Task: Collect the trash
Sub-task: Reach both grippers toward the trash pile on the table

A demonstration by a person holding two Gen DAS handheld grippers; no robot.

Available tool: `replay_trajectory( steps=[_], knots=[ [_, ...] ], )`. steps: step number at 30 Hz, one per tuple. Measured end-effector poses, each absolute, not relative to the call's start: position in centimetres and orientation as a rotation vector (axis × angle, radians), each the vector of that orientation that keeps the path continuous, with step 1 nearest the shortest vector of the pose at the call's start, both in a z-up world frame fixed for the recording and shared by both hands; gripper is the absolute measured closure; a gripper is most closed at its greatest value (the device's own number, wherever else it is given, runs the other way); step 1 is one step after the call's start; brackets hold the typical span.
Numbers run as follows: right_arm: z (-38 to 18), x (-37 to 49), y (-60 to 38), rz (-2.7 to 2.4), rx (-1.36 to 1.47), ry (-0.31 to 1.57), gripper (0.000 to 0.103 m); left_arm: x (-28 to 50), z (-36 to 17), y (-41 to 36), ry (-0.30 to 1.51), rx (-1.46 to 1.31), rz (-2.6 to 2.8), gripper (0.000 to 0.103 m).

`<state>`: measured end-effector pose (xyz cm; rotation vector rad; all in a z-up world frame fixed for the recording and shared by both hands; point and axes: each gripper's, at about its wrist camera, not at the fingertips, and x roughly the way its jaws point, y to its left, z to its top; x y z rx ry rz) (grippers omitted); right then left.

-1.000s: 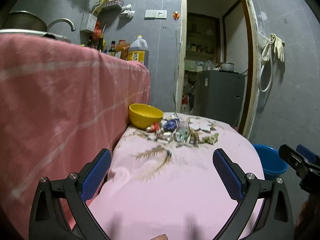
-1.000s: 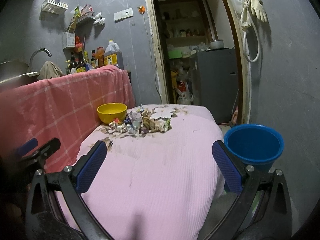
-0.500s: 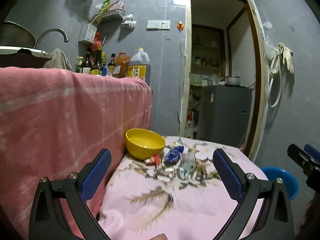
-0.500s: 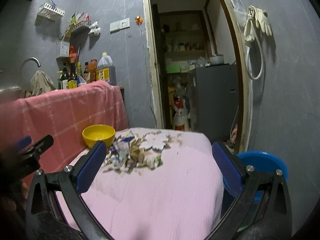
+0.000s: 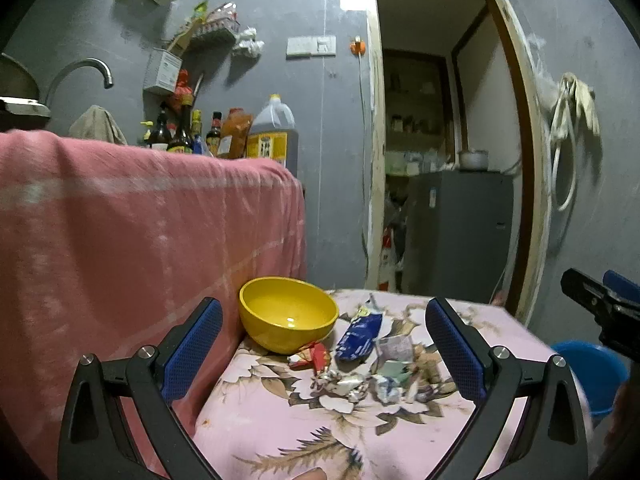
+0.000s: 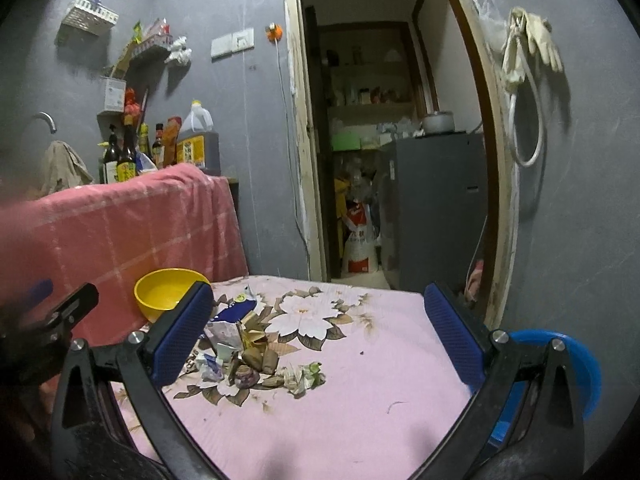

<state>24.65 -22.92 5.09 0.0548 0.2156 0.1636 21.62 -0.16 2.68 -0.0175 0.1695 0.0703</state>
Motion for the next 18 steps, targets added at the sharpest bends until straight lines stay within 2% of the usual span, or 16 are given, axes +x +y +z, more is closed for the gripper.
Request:
replay_trajectory(
  steps=[18],
  knots=[
    [-1.7, 32.8, -21.2, 0.144, 0.012, 0.580, 0.000, 30.8, -3.2, 1.3, 0.614, -0.044, 0.066, 0.004]
  ],
)
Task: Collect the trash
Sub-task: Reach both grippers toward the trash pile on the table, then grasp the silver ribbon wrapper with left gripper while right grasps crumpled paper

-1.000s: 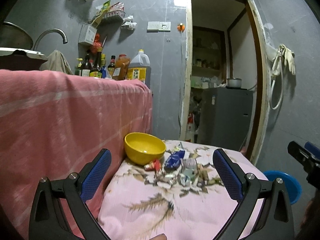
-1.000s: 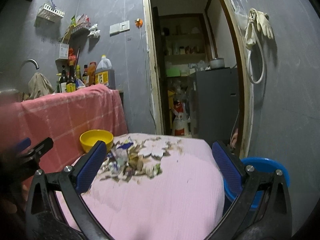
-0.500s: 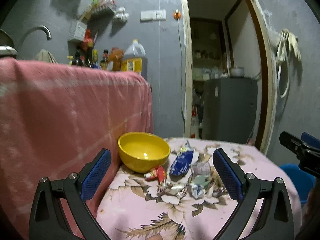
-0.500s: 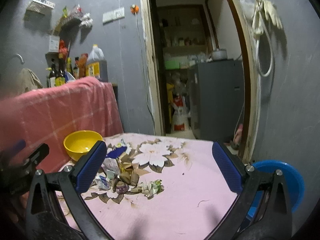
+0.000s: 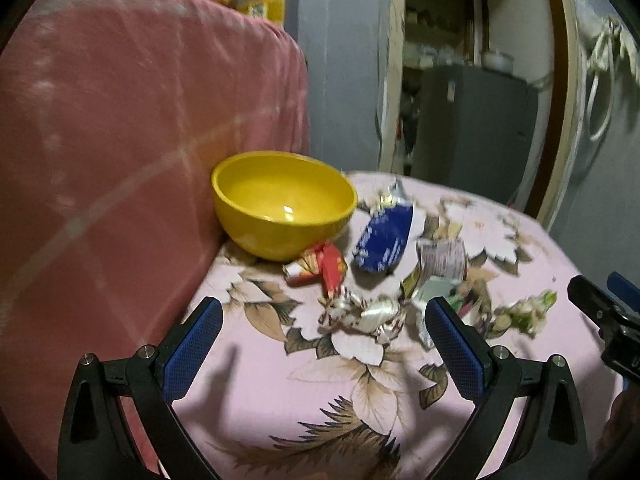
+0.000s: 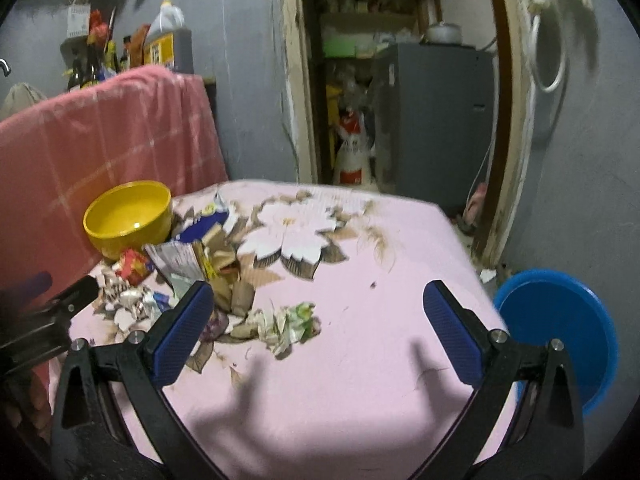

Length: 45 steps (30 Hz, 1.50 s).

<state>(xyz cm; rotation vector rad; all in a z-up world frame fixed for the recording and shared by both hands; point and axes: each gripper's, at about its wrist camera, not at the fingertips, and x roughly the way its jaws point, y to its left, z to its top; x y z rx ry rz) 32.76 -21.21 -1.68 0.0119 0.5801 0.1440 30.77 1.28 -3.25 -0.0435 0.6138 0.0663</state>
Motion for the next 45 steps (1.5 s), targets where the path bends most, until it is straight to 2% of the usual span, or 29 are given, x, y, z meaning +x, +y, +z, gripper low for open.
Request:
replay_trajectory(
  steps=[2, 4, 9, 16, 18, 19, 21, 23, 28, 33, 39, 45],
  knots=[
    [-2.4, 33.3, -20.8, 0.159, 0.000, 0.616, 0.000, 31.1, -3.6, 1.2, 0.641, -0.042, 0.055, 0.004],
    [-3.2, 33.9, -20.4, 0.174, -0.015, 0.658, 0.000, 31.5, -4.0, 1.2, 0.670, -0.052, 0.042, 0.010],
    [-4.6, 35.3, -19.8, 0.214, -0.022, 0.747, 0.002, 32.9, -4.8, 1.8, 0.739, -0.102, 0.002, 0.029],
    [-5.8, 36.7, -19.5, 0.261, 0.003, 0.829, 0.010, 34.9, -5.6, 1.7, 0.811, -0.133, -0.057, 0.036],
    [-5.9, 36.9, -19.6, 0.272, 0.013, 0.837, 0.015, 35.3, -5.7, 1.5, 0.823, -0.132, -0.070, 0.045],
    [-5.9, 36.9, -19.6, 0.274, 0.016, 0.839, 0.021, 35.4, -5.7, 1.5, 0.826, -0.132, -0.075, 0.050],
    [-5.9, 36.9, -19.8, 0.281, 0.027, 0.844, 0.033, 35.6, -5.7, 1.3, 0.836, -0.141, -0.097, 0.068],
    [-5.8, 36.9, -19.9, 0.290, 0.041, 0.842, 0.043, 35.6, -5.7, 1.2, 0.844, -0.152, -0.122, 0.076],
    [-5.4, 36.2, -20.1, 0.303, 0.049, 0.820, 0.049, 35.1, -5.3, 1.0, 0.838, -0.167, -0.140, 0.078],
    [-4.1, 34.6, -20.6, 0.326, 0.066, 0.758, 0.050, 32.6, -3.9, 1.0, 0.784, -0.199, -0.143, 0.078],
    [-1.2, 31.4, -22.2, 0.338, 0.105, 0.607, 0.050, 29.7, -0.4, -0.5, 0.648, -0.213, -0.203, 0.078],
    [3.5, 28.1, -25.2, 0.290, 0.114, 0.406, 0.048, 28.4, 3.9, -5.2, 0.494, -0.174, -0.316, 0.078]
  ],
)
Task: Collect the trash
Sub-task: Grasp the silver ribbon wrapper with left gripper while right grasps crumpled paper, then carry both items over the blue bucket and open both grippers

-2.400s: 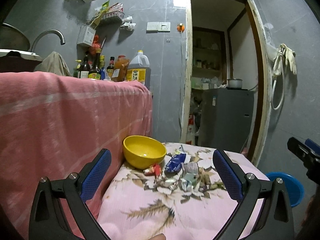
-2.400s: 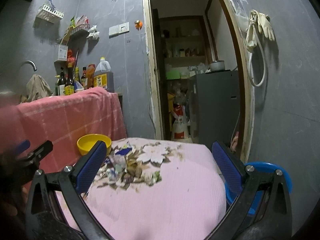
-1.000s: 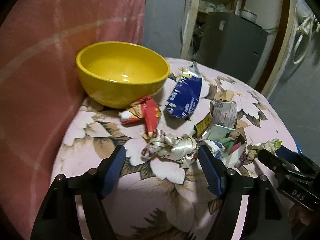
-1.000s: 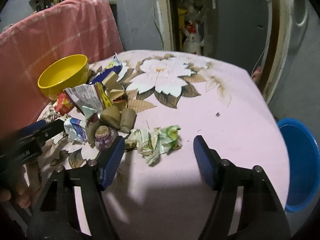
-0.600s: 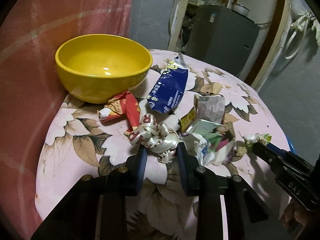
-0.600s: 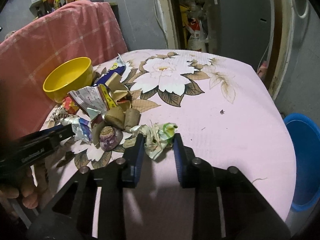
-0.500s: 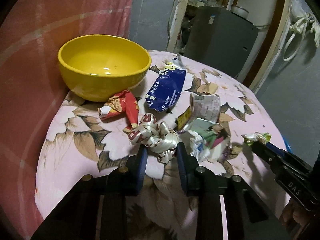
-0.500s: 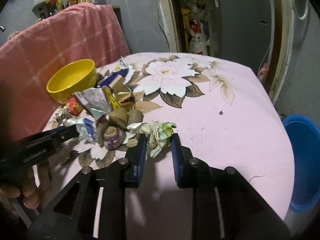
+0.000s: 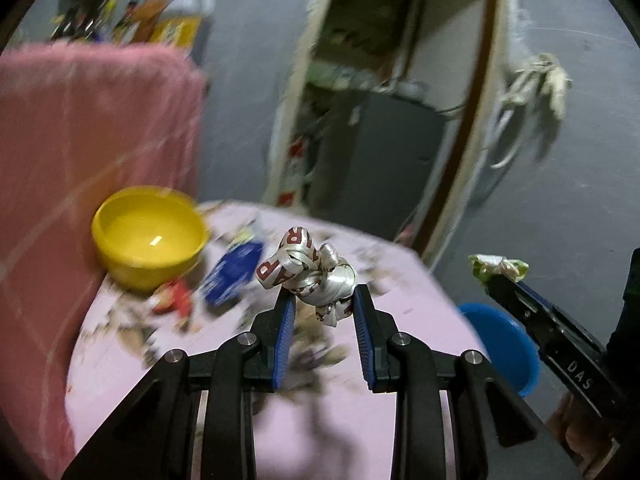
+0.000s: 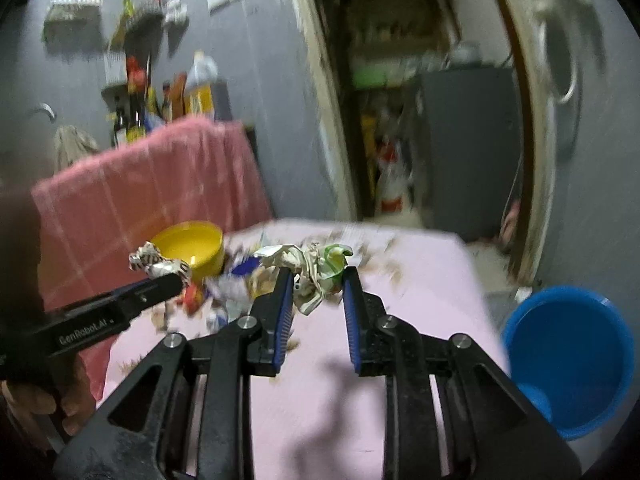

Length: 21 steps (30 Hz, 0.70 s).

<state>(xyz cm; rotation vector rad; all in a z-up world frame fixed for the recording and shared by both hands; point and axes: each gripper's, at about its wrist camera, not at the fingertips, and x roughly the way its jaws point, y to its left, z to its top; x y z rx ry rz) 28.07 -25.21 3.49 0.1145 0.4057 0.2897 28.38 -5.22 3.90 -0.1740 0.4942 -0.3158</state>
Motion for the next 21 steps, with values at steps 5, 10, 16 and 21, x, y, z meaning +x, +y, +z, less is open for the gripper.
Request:
replay_trajectory(
  steps=[5, 10, 16, 21],
  knots=[
    [6.6, 25.9, -29.1, 0.205, 0.124, 0.286, 0.047, 28.6, 6.3, -10.4, 0.436, -0.142, -0.431, 0.078],
    [8.5, 24.4, -33.4, 0.098, 0.117, 0.218, 0.046, 29.0, 7.5, -15.5, 0.407, -0.091, -0.546, 0.078],
    [8.2, 23.9, -39.0, -0.035, 0.139, 0.223, 0.046, 30.8, 6.9, -22.9, 0.466, -0.041, -0.680, 0.077],
    [6.2, 24.1, -43.5, -0.122, 0.188, 0.298, 0.046, 32.7, 5.3, -28.2, 0.561, 0.011, -0.742, 0.077]
  ],
)
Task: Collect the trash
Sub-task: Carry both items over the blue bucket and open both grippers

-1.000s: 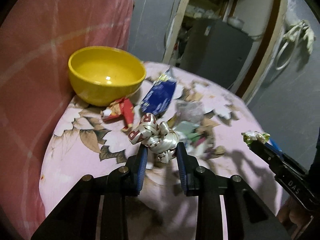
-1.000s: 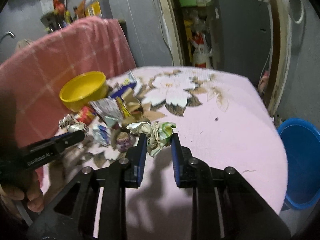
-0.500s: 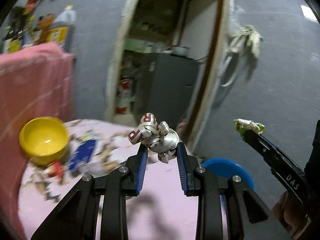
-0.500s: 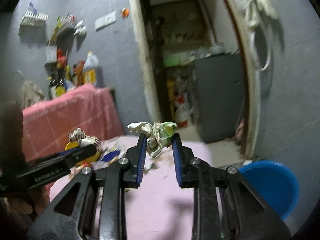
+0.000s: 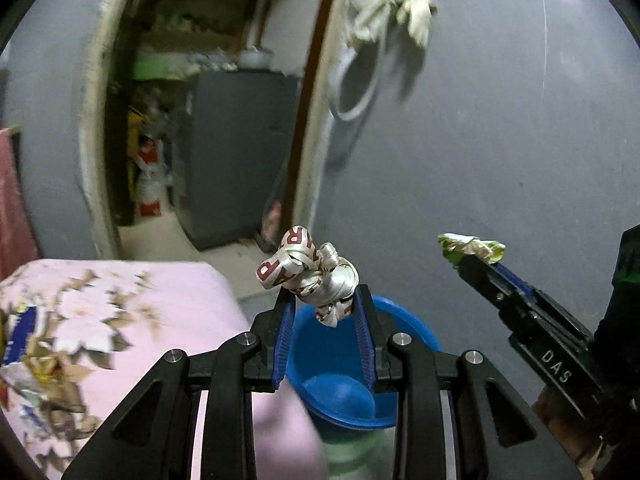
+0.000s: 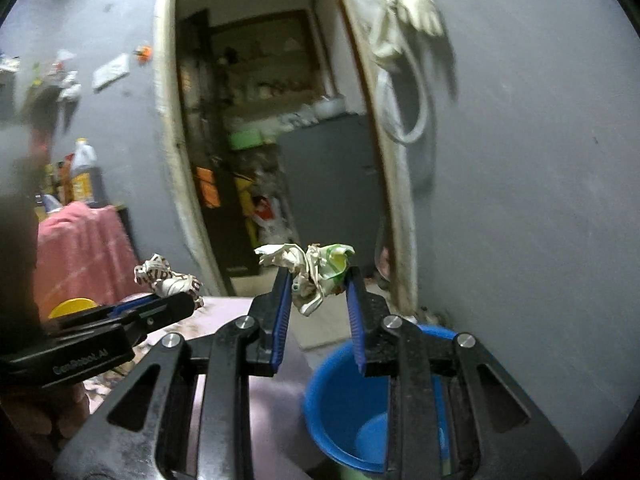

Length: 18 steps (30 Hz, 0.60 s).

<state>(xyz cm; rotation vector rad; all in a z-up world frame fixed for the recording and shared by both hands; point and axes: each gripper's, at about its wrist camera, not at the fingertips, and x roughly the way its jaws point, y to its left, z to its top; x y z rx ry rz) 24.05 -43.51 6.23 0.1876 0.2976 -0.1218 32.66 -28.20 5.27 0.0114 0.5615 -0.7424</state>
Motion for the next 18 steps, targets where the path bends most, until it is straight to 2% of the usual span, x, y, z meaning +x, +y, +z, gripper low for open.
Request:
replay_trajectory(
  steps=[13, 18],
  knots=[
    [-0.8, 26.7, -50.1, -0.210, 0.345, 0.531, 0.043, 38.4, -1.7, -34.6, 0.893, 0.029, -0.776, 0.076],
    [-2.0, 27.3, -51.3, -0.221, 0.392, 0.568, 0.035, 39.4, -2.6, -34.8, 0.927, 0.004, -0.780, 0.061]
  ],
)
